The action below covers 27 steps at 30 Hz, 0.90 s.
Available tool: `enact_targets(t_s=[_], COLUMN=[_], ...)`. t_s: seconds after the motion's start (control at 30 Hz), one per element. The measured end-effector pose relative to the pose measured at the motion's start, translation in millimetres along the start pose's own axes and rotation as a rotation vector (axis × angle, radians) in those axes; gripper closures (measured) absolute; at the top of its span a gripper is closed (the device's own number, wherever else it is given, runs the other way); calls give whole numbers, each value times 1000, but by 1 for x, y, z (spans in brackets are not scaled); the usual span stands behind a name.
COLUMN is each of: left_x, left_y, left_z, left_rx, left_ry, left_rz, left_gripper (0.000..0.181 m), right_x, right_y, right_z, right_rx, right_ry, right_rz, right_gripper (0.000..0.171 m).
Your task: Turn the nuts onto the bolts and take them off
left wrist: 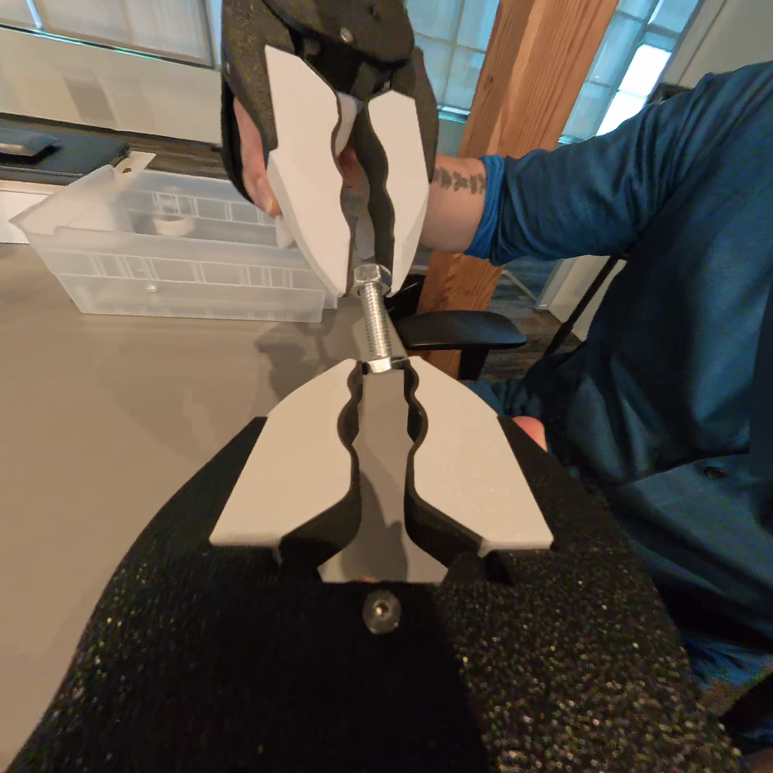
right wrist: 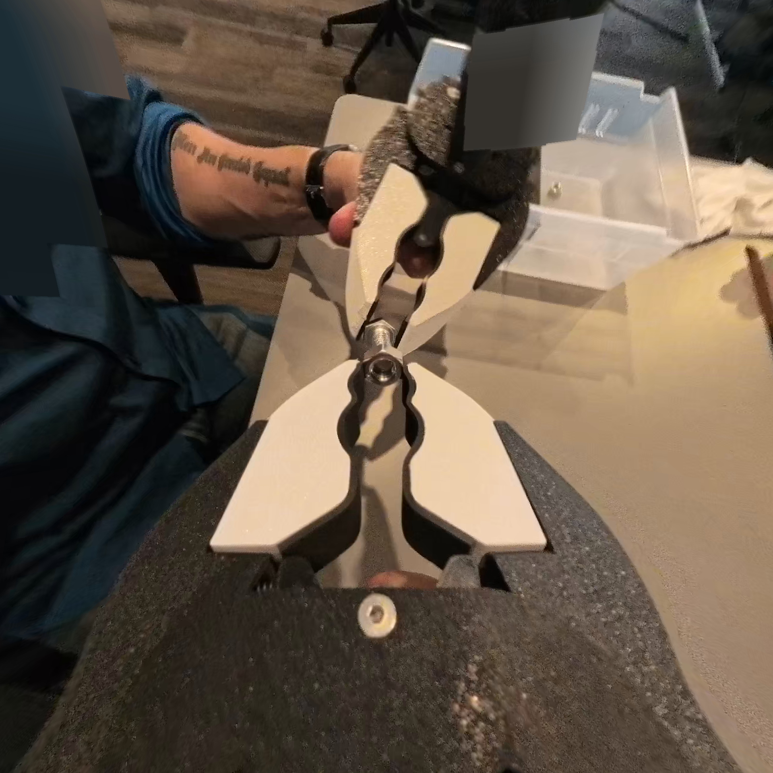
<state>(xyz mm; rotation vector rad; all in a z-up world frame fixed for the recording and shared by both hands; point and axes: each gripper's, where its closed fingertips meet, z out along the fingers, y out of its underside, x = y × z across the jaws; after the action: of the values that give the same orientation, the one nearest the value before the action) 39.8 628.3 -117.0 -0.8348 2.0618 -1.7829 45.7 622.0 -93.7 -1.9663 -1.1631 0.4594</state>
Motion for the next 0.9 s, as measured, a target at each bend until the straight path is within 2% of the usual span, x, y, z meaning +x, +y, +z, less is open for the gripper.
enact_targets(t_s=[0.3,0.47,0.73,0.9], left_x=[-15,-18,-24,-28], left_y=[8,9,14,19], left_z=[4,7,10,8], left_rx=[-129,-166,-254,-294], left_ry=[-193,-248,-344,-391], left_rz=[102,153,235,249], left_gripper=[163,163,164,164], right_x=[2,4,7,12], right_y=[19,23,30,38], right_z=[-2,-4,-4,1], right_rx=[-12,72,178,221], right_ry=[-140,-258,-395,-398], right_rz=[501,743,984,1055], right_gripper=[155,154,155,155])
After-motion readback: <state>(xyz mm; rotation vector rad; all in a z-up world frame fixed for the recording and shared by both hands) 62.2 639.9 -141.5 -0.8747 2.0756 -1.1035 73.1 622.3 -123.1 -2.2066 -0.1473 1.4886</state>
